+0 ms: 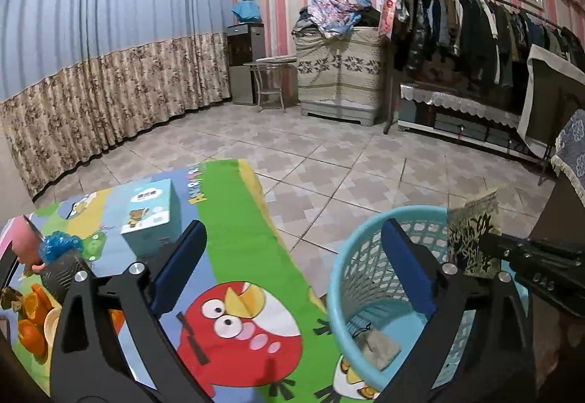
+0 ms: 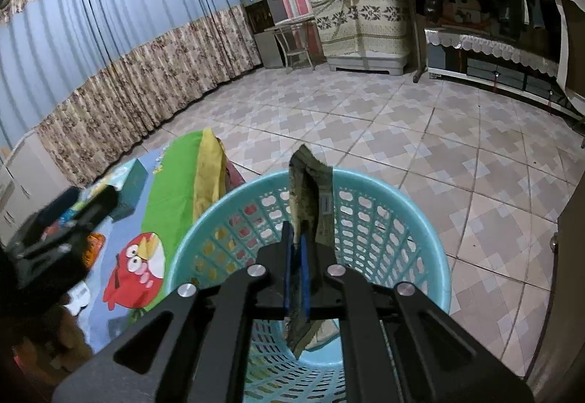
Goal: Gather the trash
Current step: 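Open the right gripper to drop the packet into the basket, then grasp the brown crumpled paper with the left gripper while the right gripper grasps the white receipt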
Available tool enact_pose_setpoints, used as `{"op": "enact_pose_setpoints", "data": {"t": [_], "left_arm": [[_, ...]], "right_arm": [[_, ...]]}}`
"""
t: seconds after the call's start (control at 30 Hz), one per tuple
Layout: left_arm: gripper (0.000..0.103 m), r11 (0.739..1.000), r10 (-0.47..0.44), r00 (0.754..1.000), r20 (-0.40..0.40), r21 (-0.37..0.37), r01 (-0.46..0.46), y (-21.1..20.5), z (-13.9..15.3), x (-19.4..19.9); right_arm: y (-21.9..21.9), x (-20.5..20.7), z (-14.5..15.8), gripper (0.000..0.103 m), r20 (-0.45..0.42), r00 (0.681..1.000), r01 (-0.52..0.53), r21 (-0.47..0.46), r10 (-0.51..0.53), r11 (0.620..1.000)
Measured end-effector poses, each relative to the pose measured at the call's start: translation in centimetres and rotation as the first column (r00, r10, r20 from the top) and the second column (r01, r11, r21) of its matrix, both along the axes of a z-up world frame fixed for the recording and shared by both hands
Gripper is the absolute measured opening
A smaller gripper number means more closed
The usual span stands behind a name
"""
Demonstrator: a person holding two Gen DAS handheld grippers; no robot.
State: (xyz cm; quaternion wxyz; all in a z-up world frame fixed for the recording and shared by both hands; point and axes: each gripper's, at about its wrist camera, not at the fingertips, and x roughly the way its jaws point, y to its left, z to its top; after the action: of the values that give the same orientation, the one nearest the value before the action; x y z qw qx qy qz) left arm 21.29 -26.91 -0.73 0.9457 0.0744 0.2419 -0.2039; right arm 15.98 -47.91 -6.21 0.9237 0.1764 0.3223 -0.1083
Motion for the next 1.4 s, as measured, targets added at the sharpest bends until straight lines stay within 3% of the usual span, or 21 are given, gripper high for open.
{"op": "enact_pose_setpoints", "data": {"t": [0.03,0.07,0.1,0.13,0.23,0.3,0.37,0.7,0.97,1.13,1.4], "left_arm": [[0.094,1.000,0.004,1.000,-0.002,-0.003,-0.004,0.3,0.1,0.1],[0.094,1.000,0.008,1.000,-0.003,-0.005,-0.008,0.6,0.1,0.1],[0.094,1.000,0.012,1.000,-0.003,-0.007,-0.012,1.0,0.1,0.1],[0.095,1.000,0.016,1.000,-0.002,-0.007,-0.016,1.3,0.2,0.1],[0.095,0.999,0.030,1.000,0.001,-0.010,-0.030,2.6,0.1,0.0],[0.096,0.999,0.044,0.999,0.003,-0.014,-0.044,3.5,0.3,-0.1],[0.097,0.998,0.057,0.998,0.007,-0.021,-0.057,4.6,0.6,-0.2],[0.097,0.989,0.140,0.990,0.023,-0.043,-0.139,10.5,2.1,-1.6],[0.097,0.971,0.229,0.973,0.017,-0.076,-0.227,18.9,3.1,-4.4],[0.097,0.956,0.292,0.956,0.031,-0.049,-0.291,23.4,3.0,-6.3],[0.097,0.915,0.404,0.915,0.000,0.006,-0.404,31.3,0.8,-8.9]], "right_arm": [[0.0,0.2,-0.3,0.007,-0.009,1.000,0.004,0.007,-0.004,1.000],[-0.1,0.4,-0.6,0.020,-0.017,1.000,0.011,0.011,-0.011,1.000],[-0.2,0.5,-0.8,0.043,-0.021,1.000,0.018,0.010,-0.018,1.000],[-0.2,0.6,-1.0,0.053,-0.020,0.999,0.030,0.006,-0.030,1.000],[0.1,1.0,-1.5,0.060,-0.038,0.999,0.038,-0.005,-0.038,0.999],[0.4,1.0,-1.6,0.073,-0.043,0.998,0.040,-0.025,-0.041,0.999],[0.8,0.9,-1.3,0.078,-0.037,0.998,0.045,-0.055,-0.048,0.997],[4.2,-0.5,2.0,0.088,0.059,0.998,0.016,-0.123,-0.008,0.992],[12.3,-1.6,4.9,0.092,0.176,0.977,-0.090,-0.190,0.124,0.978],[16.4,-1.7,4.9,0.095,0.207,0.963,-0.136,-0.172,0.170,0.976],[20.2,-1.8,3.3,0.097,0.182,0.948,-0.242,-0.126,0.263,0.962]]}}
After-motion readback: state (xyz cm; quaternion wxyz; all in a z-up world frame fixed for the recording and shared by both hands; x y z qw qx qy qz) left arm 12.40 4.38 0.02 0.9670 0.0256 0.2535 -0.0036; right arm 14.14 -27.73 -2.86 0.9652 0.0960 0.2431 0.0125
